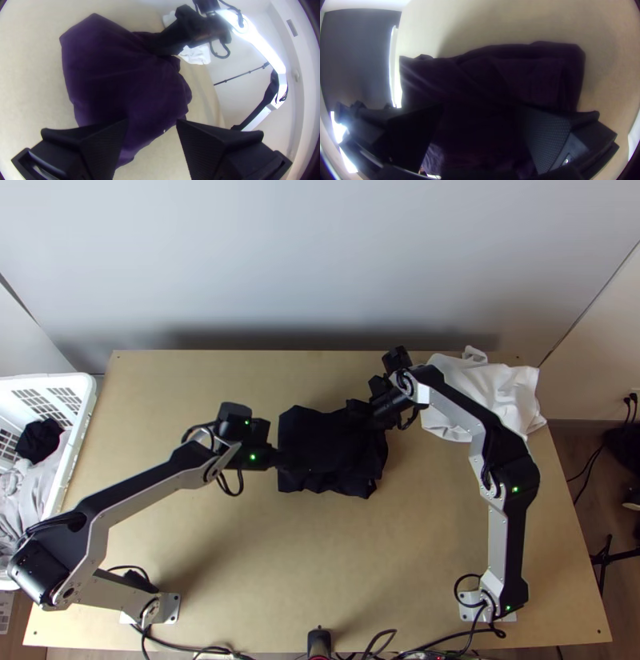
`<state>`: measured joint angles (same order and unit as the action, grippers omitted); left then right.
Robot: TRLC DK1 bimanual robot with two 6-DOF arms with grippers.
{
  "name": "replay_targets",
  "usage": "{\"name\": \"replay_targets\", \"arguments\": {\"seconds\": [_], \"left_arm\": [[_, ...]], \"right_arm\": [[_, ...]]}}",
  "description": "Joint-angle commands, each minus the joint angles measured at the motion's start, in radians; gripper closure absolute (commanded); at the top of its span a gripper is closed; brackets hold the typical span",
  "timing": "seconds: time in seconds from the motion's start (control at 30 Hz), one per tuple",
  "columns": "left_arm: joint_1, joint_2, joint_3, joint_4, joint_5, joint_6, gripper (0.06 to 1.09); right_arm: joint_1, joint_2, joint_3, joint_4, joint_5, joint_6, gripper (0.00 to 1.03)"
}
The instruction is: Fold the t-shirt
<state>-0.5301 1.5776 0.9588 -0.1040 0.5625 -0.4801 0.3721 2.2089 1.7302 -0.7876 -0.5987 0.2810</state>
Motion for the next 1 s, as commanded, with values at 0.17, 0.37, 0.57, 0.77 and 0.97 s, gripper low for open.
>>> {"name": "replay_targets", "arguments": {"seconds": [0.17, 0.37, 0.57, 0.77, 0.97], "left_arm": [[-0.054, -0.001, -0.055, 0.035, -0.039, 0.038, 0.36], [-0.057, 0.002, -0.083, 0.035, -0.047, 0.071, 0.36], [-0.059, -0.004, -0.109, 0.035, -0.061, 0.089, 0.36], [-0.048, -0.041, -0.141, 0.033, -0.069, 0.104, 0.36], [-0.013, -0.067, -0.144, 0.018, -0.067, 0.120, 0.36]], "right_arm": [[-0.009, -0.152, 0.000, -0.041, 0.050, 0.003, 0.05], [0.025, -0.331, 0.009, -0.056, 0.039, 0.021, 0.05], [-0.044, -0.408, -0.046, -0.134, 0.039, 0.023, 0.05], [-0.150, -0.465, -0.233, -0.128, 0.010, 0.038, 0.05], [-0.147, -0.506, -0.296, -0.111, -0.003, 0.040, 0.05]]}}
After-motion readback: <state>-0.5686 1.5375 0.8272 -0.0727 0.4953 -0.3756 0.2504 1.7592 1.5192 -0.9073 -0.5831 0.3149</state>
